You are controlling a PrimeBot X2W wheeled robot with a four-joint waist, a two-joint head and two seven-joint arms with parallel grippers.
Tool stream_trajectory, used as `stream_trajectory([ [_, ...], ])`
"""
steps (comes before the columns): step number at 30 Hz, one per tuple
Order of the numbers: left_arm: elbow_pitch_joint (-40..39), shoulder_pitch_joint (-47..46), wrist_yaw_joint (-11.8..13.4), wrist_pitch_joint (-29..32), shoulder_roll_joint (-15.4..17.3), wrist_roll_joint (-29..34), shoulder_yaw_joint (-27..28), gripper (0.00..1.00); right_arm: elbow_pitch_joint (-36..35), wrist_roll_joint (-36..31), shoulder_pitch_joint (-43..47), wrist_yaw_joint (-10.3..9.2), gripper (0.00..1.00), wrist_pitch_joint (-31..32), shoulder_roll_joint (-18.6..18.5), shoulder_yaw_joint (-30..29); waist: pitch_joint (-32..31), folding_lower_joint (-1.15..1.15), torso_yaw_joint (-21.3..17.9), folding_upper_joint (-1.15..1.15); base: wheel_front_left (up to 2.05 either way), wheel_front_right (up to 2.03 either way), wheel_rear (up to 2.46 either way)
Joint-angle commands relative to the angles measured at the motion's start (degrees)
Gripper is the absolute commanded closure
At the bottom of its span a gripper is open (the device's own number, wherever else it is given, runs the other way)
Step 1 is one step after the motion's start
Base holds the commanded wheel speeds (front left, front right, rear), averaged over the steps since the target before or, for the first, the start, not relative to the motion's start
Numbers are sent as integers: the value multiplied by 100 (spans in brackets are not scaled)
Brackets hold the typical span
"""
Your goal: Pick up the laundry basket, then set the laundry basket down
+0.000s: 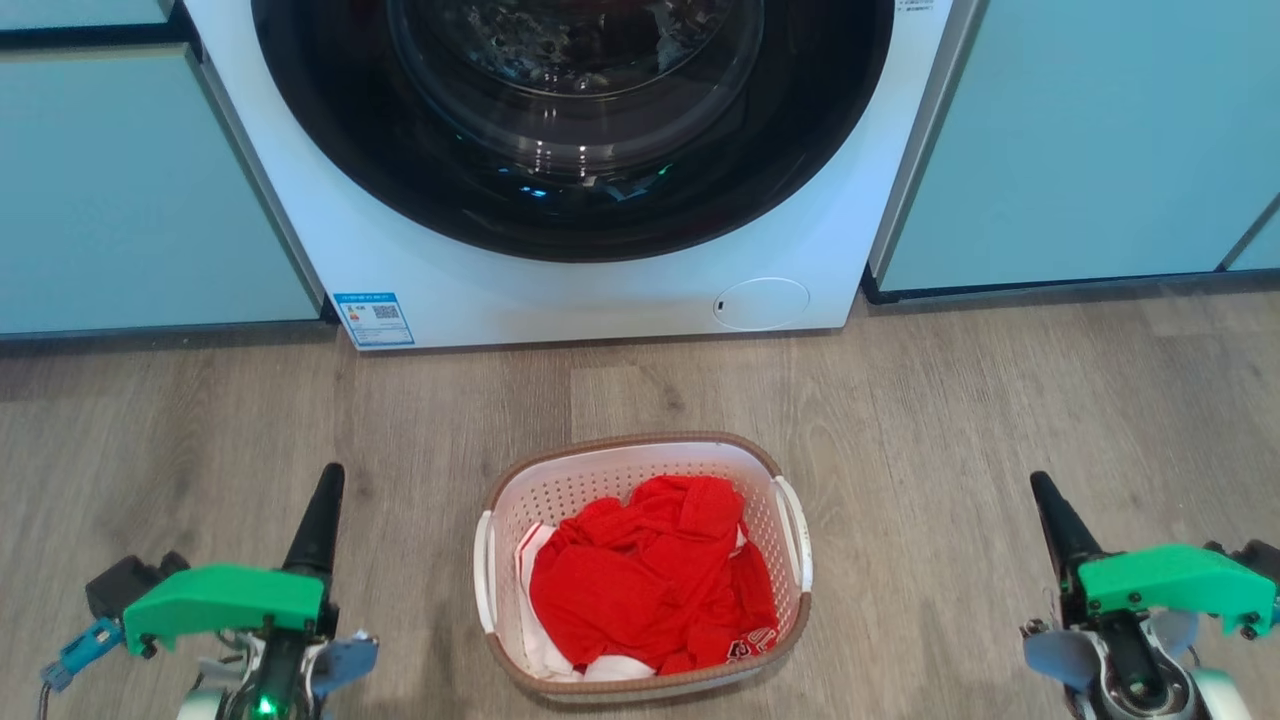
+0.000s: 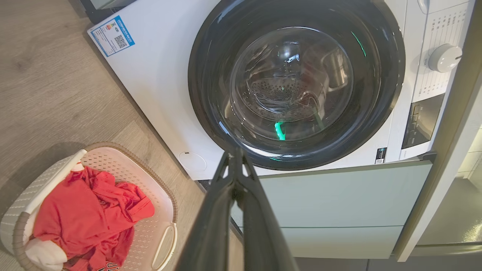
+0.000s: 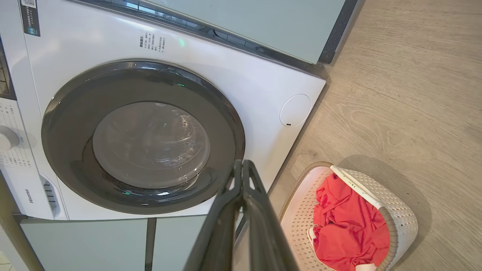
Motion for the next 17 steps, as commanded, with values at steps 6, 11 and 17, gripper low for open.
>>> stream_trajectory([
  [6, -114, -373, -121, 127, 83, -468, 322, 100, -115, 435, -352, 35, 100, 119, -100, -13, -18, 0, -17, 0, 0, 0, 0],
  [11, -84, -396, -177, 213, 79, -789, 423, 100, -73, 732, -379, 36, 100, 204, -98, -62, -33, 0, -32, 0, 0, 0, 0],
  [17, -55, -418, -233, 300, 75, -1108, 524, 100, -32, 1028, -406, 38, 100, 289, -96, -111, -47, 0, -47, 0, 0, 0, 0],
])
